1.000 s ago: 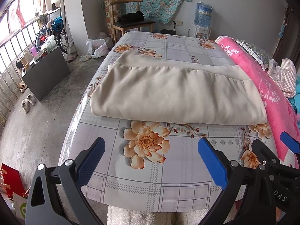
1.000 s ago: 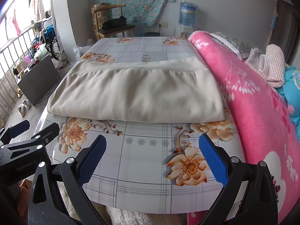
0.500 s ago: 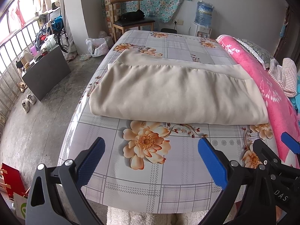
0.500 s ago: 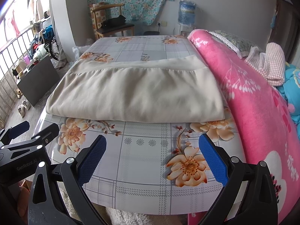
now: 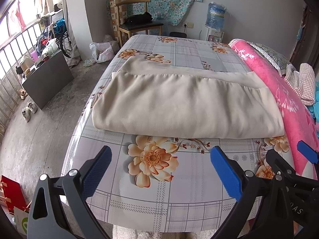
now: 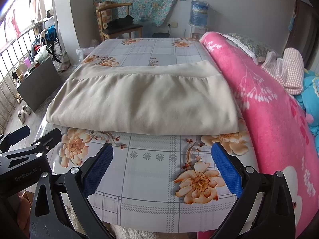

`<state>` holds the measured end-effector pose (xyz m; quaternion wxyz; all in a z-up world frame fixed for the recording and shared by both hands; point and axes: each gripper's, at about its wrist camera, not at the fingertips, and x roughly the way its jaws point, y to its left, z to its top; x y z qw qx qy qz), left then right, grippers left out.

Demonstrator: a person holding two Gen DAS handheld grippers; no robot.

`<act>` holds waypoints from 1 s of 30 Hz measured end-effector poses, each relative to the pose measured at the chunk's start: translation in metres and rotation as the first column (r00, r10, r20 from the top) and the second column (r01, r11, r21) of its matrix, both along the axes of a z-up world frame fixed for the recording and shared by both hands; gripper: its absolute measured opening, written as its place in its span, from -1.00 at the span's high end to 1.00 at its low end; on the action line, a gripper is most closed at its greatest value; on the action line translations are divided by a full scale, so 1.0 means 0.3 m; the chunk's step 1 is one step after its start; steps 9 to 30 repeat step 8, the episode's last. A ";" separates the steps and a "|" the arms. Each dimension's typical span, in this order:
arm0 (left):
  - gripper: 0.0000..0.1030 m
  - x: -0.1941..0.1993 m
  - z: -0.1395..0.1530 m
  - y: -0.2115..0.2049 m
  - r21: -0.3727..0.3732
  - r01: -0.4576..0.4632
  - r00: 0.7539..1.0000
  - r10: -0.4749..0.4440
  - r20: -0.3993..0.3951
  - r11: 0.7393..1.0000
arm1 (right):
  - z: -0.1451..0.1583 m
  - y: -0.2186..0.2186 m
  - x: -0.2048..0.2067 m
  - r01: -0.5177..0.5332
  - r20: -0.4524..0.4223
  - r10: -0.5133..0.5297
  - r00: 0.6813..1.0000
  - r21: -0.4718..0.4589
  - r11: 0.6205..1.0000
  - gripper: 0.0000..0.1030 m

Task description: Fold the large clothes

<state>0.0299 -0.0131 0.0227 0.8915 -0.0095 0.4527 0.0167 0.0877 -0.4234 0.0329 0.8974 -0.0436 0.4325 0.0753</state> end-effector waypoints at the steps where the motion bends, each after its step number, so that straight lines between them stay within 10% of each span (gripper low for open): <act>1: -0.89 0.002 0.001 -0.001 0.001 0.000 1.000 0.000 0.002 1.000 | 0.001 0.000 0.001 0.001 0.001 -0.001 1.000 0.000 1.000 -0.84; 30: -0.89 0.013 -0.008 0.000 -0.002 -0.002 1.000 0.002 -0.012 1.000 | -0.011 -0.003 0.014 0.006 -0.016 -0.006 1.000 0.001 1.000 -0.84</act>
